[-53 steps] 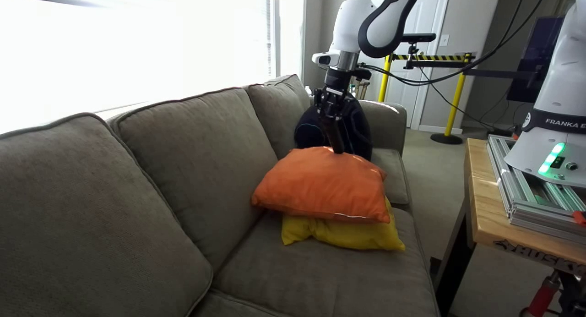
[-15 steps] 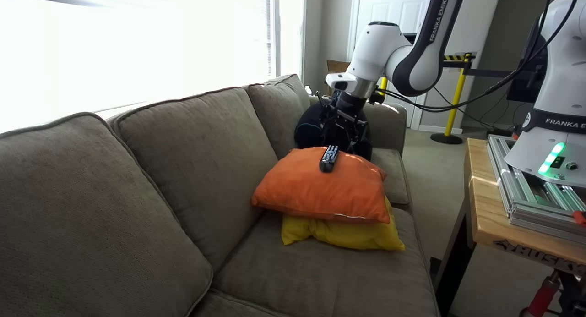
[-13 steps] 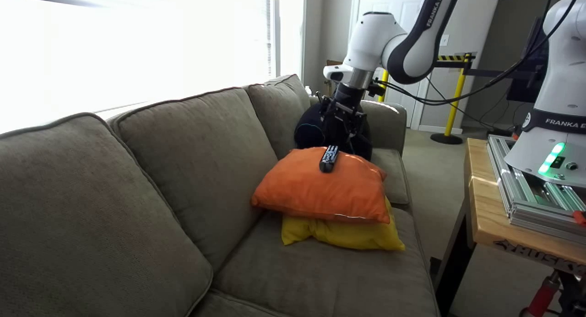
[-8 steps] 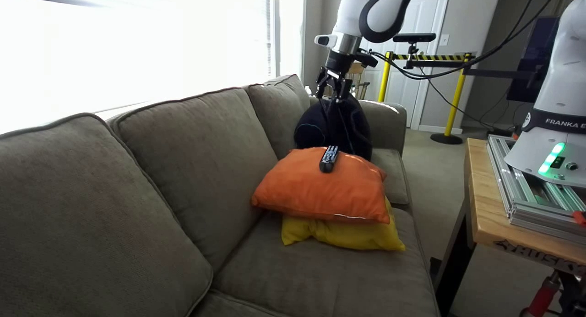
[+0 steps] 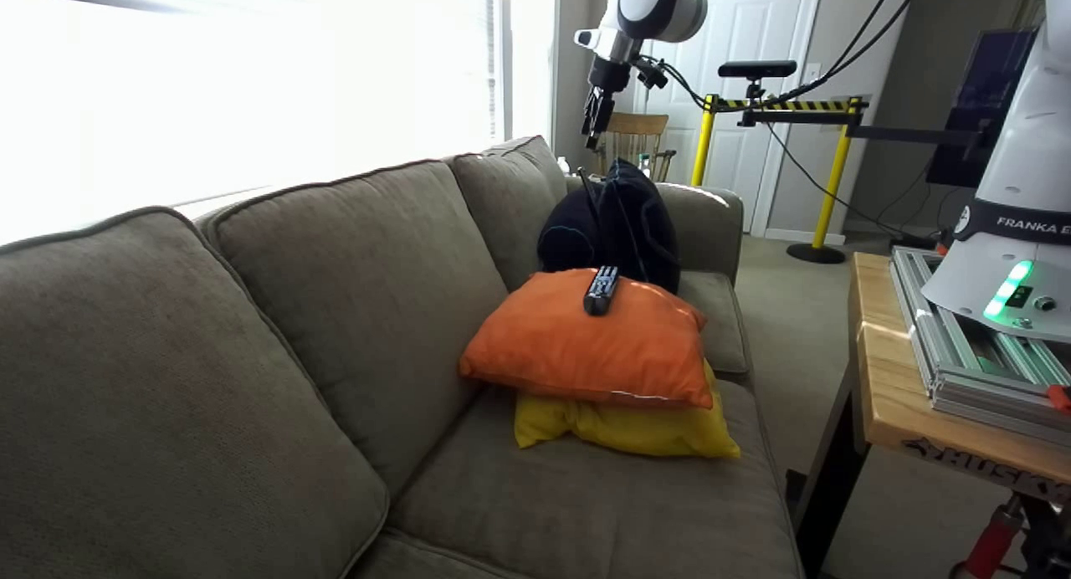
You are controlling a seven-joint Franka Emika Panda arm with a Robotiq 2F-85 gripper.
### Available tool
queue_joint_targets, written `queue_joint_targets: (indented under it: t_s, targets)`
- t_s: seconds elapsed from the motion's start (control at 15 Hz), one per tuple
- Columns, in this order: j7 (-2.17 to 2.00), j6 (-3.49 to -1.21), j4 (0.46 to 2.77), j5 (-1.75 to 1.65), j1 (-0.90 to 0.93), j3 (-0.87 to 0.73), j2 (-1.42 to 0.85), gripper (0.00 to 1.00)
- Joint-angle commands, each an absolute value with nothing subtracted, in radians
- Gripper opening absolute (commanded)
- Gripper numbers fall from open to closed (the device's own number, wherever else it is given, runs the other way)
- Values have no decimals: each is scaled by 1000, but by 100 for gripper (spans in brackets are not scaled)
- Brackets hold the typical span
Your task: Remove the remotes from the bag
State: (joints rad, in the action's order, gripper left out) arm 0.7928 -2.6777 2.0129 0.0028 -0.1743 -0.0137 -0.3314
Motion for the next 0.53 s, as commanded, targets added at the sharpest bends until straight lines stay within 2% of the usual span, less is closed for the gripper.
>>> queue_joint_targets:
  t_s: [0.0,0.13,0.2,0.47]
  targets:
    - [698,-2627,1833,70,-224,-10,-460,100]
    - [628,-2616,1774,80,-247,-17,-503,100]
    - [671,-2656,1869,33,-242,-4,-438,100]
    - [624,-2651,1810,33,-261,-5,-488,100]
